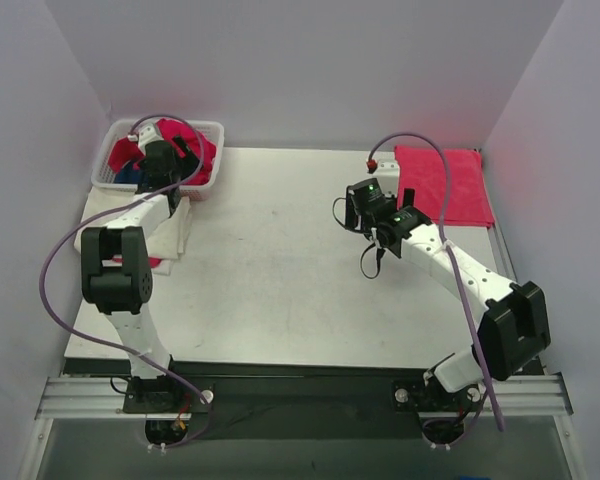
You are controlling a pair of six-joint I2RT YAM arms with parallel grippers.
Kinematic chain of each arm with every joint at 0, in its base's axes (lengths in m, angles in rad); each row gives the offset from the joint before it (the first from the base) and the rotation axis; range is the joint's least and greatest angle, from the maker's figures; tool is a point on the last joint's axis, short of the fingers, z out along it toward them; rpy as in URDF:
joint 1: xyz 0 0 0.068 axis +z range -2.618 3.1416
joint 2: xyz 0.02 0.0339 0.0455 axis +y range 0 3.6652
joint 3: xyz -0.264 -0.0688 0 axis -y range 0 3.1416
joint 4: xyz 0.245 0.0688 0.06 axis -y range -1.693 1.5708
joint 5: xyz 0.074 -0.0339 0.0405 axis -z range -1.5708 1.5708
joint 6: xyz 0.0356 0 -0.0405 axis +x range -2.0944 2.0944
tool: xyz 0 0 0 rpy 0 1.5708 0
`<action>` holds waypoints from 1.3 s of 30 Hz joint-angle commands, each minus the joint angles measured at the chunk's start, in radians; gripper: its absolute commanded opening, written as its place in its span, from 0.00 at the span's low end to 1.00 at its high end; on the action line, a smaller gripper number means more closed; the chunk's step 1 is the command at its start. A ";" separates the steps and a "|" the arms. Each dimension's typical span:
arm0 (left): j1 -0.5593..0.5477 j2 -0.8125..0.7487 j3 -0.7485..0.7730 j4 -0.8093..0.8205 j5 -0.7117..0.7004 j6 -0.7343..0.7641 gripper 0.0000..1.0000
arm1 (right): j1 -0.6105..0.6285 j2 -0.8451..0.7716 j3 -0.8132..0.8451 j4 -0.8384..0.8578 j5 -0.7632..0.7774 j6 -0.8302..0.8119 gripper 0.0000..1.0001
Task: Fold and stack the t-shirts
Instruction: Grab crumpled tshirt from bin with the left arm
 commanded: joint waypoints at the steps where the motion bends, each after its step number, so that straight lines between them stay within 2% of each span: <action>1: 0.002 0.048 0.095 0.106 -0.053 0.013 0.89 | 0.012 0.034 0.072 -0.029 0.010 0.008 0.97; 6: 0.023 0.111 0.161 0.093 -0.102 0.010 0.89 | 0.012 0.084 0.114 -0.035 0.003 0.003 0.97; 14: 0.031 0.231 0.304 0.011 -0.148 0.006 0.82 | 0.012 0.134 0.164 -0.047 -0.011 0.005 0.96; 26: 0.027 0.312 0.370 -0.084 -0.165 -0.017 0.76 | 0.002 0.143 0.161 -0.053 0.001 0.013 0.96; 30: 0.028 0.370 0.437 -0.147 -0.154 -0.030 0.68 | -0.004 0.131 0.150 -0.056 0.007 0.014 0.96; 33: 0.028 0.396 0.482 -0.176 -0.142 -0.039 0.57 | -0.010 0.118 0.139 -0.055 0.006 0.017 0.95; 37: 0.027 0.401 0.503 -0.181 -0.119 -0.046 0.26 | -0.019 0.106 0.121 -0.055 0.006 0.022 0.96; 38: 0.027 0.401 0.502 -0.179 -0.116 -0.046 0.06 | -0.022 0.106 0.119 -0.055 0.001 0.025 0.95; 39: 0.027 0.392 0.500 -0.179 -0.112 -0.048 0.00 | -0.024 0.106 0.119 -0.056 -0.003 0.026 0.95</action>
